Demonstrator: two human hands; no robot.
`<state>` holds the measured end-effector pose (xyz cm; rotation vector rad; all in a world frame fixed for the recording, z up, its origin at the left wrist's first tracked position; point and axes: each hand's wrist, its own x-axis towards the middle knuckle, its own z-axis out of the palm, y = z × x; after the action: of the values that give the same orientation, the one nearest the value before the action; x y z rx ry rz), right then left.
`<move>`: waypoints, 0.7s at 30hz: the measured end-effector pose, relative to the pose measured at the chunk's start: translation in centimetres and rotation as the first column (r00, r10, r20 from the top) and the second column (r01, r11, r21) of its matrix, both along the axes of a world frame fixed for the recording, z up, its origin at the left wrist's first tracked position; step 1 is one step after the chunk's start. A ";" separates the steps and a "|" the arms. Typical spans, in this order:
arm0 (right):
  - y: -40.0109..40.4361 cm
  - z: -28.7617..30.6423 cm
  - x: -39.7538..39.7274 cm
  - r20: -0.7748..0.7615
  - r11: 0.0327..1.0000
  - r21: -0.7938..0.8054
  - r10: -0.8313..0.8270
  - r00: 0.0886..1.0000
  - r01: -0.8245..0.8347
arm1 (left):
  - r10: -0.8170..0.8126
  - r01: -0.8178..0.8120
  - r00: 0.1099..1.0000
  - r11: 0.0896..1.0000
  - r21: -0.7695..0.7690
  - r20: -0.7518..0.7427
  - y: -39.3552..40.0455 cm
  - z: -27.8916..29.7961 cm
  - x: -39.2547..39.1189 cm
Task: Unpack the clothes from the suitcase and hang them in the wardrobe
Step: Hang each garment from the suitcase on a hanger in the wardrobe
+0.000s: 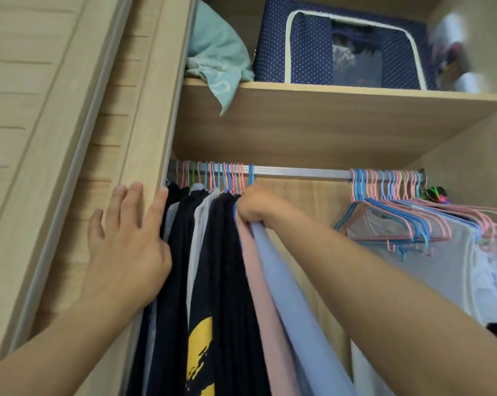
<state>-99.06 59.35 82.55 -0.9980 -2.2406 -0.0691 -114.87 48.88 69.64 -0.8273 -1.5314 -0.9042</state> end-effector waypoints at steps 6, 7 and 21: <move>4.2 -1.3 4.0 -0.350 0.942 -0.202 0.187 0.918 -0.269 | 0.045 -0.046 0.997 0.999 -0.011 -0.055 0.6 -0.8 -0.1; 5.9 -1.4 6.0 -0.264 1.000 -0.022 0.014 0.964 -0.020 | 0.061 -0.062 0.997 0.998 -0.005 -0.048 0.7 -1.0 0.1; 14.7 -1.5 19.8 -0.132 0.449 0.571 -0.777 0.616 0.688 | 0.122 -0.118 0.990 0.992 0.050 -0.074 1.3 -1.1 0.6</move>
<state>-79.23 74.04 81.01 -1.5552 -1.5225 -1.1889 -114.28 50.14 68.56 -0.7212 -1.4717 -0.8075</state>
